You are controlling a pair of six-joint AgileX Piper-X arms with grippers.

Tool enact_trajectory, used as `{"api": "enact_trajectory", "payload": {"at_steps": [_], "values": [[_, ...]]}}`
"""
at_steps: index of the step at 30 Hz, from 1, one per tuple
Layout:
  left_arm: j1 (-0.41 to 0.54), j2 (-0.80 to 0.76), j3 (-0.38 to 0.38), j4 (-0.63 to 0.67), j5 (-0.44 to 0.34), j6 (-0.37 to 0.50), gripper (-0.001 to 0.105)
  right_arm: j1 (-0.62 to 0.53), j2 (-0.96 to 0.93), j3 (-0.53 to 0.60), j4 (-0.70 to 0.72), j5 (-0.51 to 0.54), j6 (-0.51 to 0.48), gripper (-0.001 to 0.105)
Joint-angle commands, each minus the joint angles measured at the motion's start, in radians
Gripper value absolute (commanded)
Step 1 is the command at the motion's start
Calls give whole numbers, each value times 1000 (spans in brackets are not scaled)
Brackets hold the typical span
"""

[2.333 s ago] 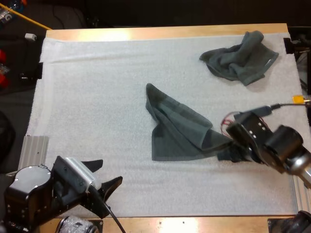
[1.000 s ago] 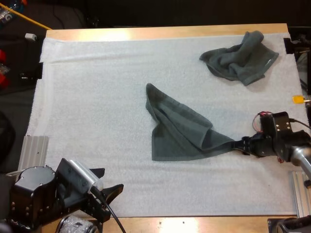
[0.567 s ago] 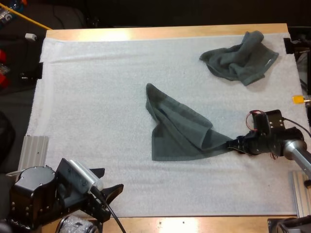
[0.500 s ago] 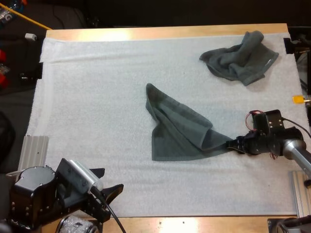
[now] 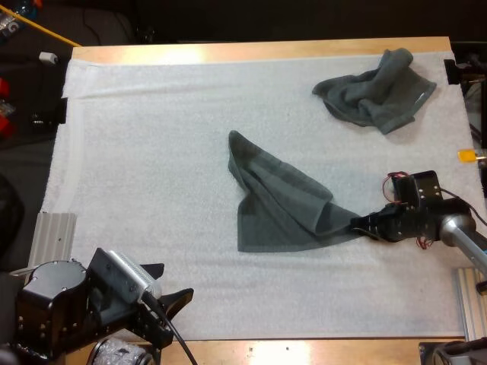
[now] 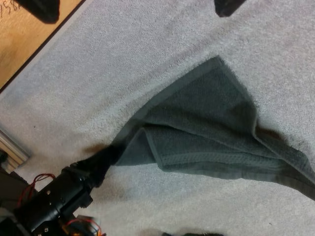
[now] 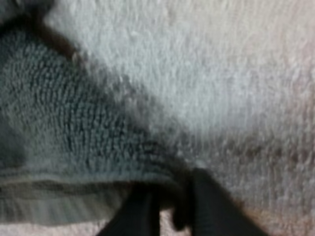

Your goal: Pick towel from pile, fold and stack

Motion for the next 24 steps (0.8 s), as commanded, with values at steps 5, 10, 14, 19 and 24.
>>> {"api": "enact_trajectory", "payload": {"at_steps": [5,10,14,19,24], "values": [[-5,1,0,-3,7,-5,62,0,-19,3,108,-21,-10,0],[-5,38,0,-10,7,8,62,0,-88,3,225,-21,-46,0],[-5,114,0,-41,7,20,62,0,-178,3,301,-21,-53,0],[-5,226,0,-102,11,20,62,0,-274,3,419,-87,-53,0],[-5,359,7,-179,98,29,62,0,-336,3,510,-99,-53,0]]}}
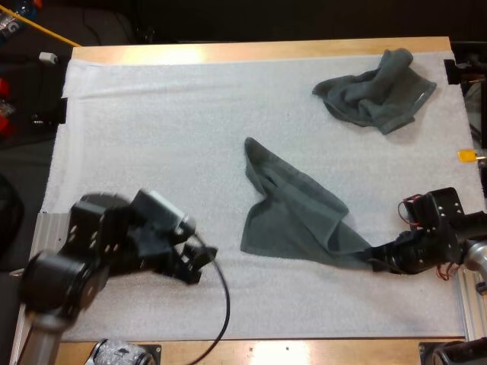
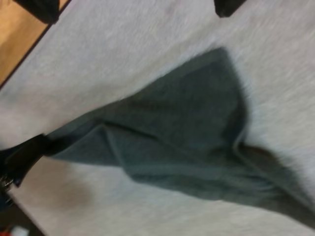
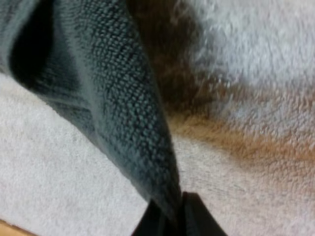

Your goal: Pick towel from pile, fold and stack

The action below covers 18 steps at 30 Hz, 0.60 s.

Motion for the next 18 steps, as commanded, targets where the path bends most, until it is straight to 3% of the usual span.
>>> {"api": "enact_trajectory", "payload": {"at_steps": [1,7,10,13,18], "values": [[-7,26,8,-28,33,4,62,0,-13,0,28,-13,-12,0],[-167,249,65,-161,32,4,62,0,-24,0,42,-13,-12,0],[-239,334,65,-205,-60,-15,62,0,-24,0,43,-13,-12,0],[-277,419,65,-241,-141,-49,62,0,-24,0,45,-13,-12,0],[-284,568,65,-326,-151,-113,62,0,-24,0,45,-13,-12,0]]}}
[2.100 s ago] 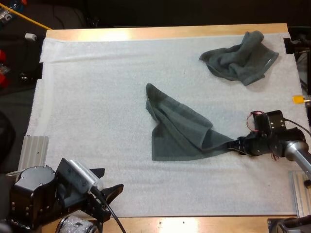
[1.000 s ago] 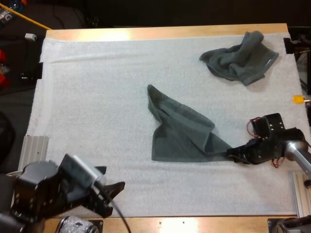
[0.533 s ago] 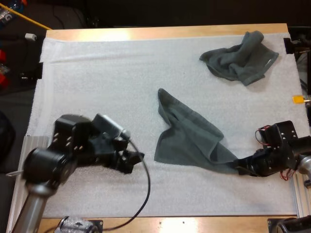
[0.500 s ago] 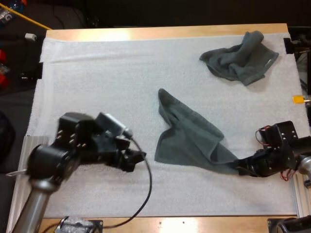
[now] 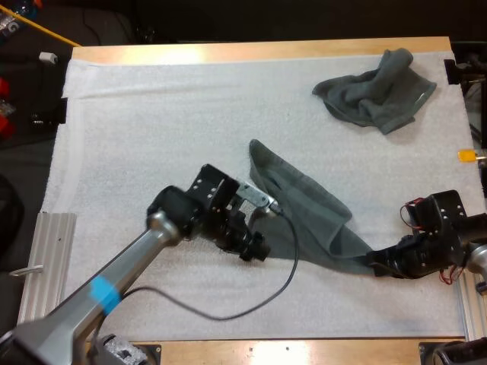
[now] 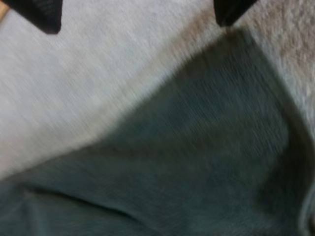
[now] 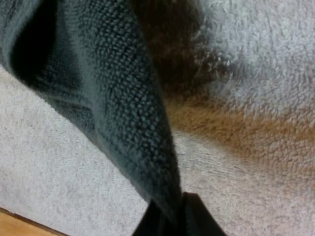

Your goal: Pick towel from pile, fold and stack

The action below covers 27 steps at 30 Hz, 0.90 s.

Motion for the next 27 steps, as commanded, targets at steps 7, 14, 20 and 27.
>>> {"api": "enact_trajectory", "payload": {"at_steps": [7,14,20,27], "values": [[-5,174,0,-123,-11,-51,62,0,-8,0,10,-12,-11,0],[-5,263,0,-152,-138,-58,62,0,-8,0,10,-12,-11,0],[-5,266,0,-160,-175,-58,60,0,-8,0,0,-12,-11,0],[-5,266,0,-160,-169,-58,42,0,-8,0,-6,-12,-9,0]]}}
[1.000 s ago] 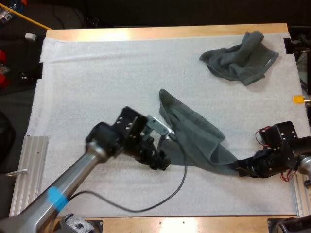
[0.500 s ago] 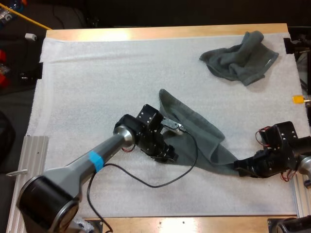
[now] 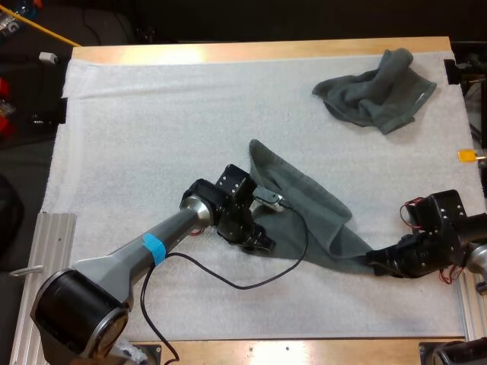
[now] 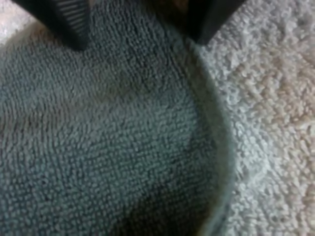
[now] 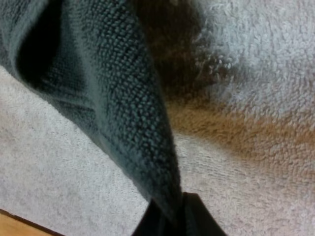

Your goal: Pick towel from pile, fold and stack

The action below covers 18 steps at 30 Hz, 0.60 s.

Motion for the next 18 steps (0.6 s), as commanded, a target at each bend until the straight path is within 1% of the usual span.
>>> {"api": "enact_trajectory", "payload": {"at_steps": [1,5,8,10,11,13,14,15,16,18], "values": [[-5,-5,0,-3,-9,-8,42,0,-8,0,0,-12,-6,0],[-13,-5,7,14,-9,-8,42,0,-8,0,0,-12,-5,0],[-29,-5,33,5,-9,-8,42,0,-8,0,0,-12,-4,0],[-39,-5,51,2,-11,-8,40,0,-8,0,0,-12,-2,0],[-42,-5,54,4,-11,-8,36,0,-8,0,0,-12,1,0],[-47,-5,54,14,-11,-11,25,0,-8,0,0,-12,5,0],[-48,-5,54,17,-11,-14,19,0,-8,0,0,-15,6,0],[-48,-5,54,20,-11,-17,9,0,-8,0,0,-18,12,0],[-48,-5,54,21,-11,-17,3,0,-8,0,0,-21,17,0],[-48,-5,53,28,-11,-17,0,0,-8,0,0,-41,19,0]]}}
